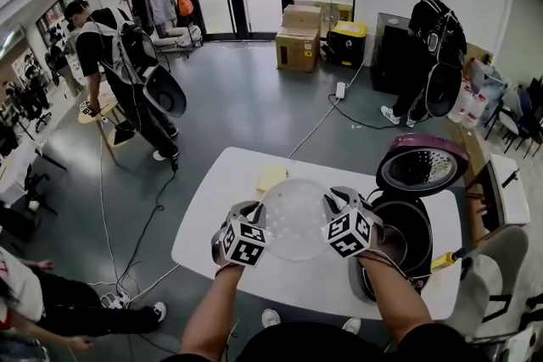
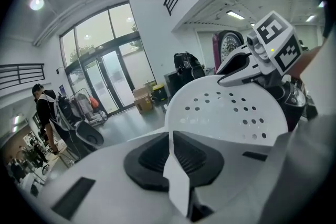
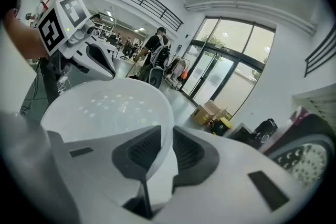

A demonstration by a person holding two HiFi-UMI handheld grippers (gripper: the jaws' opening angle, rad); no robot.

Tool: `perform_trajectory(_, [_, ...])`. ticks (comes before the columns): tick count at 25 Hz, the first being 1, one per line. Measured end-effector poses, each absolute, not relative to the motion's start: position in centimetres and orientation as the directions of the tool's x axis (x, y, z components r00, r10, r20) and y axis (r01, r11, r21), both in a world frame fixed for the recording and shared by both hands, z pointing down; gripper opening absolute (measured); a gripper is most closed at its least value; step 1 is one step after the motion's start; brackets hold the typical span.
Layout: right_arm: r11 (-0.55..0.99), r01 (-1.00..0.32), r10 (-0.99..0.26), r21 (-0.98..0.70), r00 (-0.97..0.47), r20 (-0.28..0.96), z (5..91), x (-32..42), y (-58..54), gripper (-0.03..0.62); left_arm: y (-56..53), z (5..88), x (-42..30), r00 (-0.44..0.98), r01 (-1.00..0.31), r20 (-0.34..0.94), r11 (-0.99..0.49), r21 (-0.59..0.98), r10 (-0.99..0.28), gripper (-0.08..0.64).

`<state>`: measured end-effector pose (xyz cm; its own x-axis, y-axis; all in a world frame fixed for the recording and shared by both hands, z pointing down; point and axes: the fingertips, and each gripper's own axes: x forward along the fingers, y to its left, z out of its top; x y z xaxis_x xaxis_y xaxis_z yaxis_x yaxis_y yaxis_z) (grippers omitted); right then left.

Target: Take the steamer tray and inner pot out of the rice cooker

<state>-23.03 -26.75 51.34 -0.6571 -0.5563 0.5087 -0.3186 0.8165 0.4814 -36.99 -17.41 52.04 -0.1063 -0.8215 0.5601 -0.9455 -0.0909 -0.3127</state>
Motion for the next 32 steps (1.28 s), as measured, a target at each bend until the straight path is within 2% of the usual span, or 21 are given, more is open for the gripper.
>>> perform_trajectory(7, [0.864, -0.254, -0.481, 0.436, -0.674, 0.560, 56.0, -31.4, -22.3, 0.069, -12.1, 56.3, -44.8, -0.149, -0.961, 0.611, -0.030, -0.274, -0.778, 0.028])
perform_trajectory(16, [0.904, -0.201, -0.408, 0.378, -0.669, 0.621, 64.1, -38.0, -17.8, 0.069, -6.9, 63.9, -50.9, -0.181, -0.971, 0.677, 0.022, -0.236, -0.713, 0.026])
perform_trajectory(27, [0.942, -0.156, -0.326, 0.297, -0.628, 0.706, 74.1, -42.1, -13.9, 0.069, -2.9, 72.7, -55.1, -0.204, -0.977, 0.749, 0.083, -0.196, -0.630, 0.023])
perform_trajectory(32, [0.955, -0.161, -0.296, 0.250, -0.614, 0.732, 76.0, -43.2, -14.2, 0.066, -3.1, 73.9, -56.2, -0.209, -0.977, 0.750, 0.102, -0.187, -0.627, 0.022])
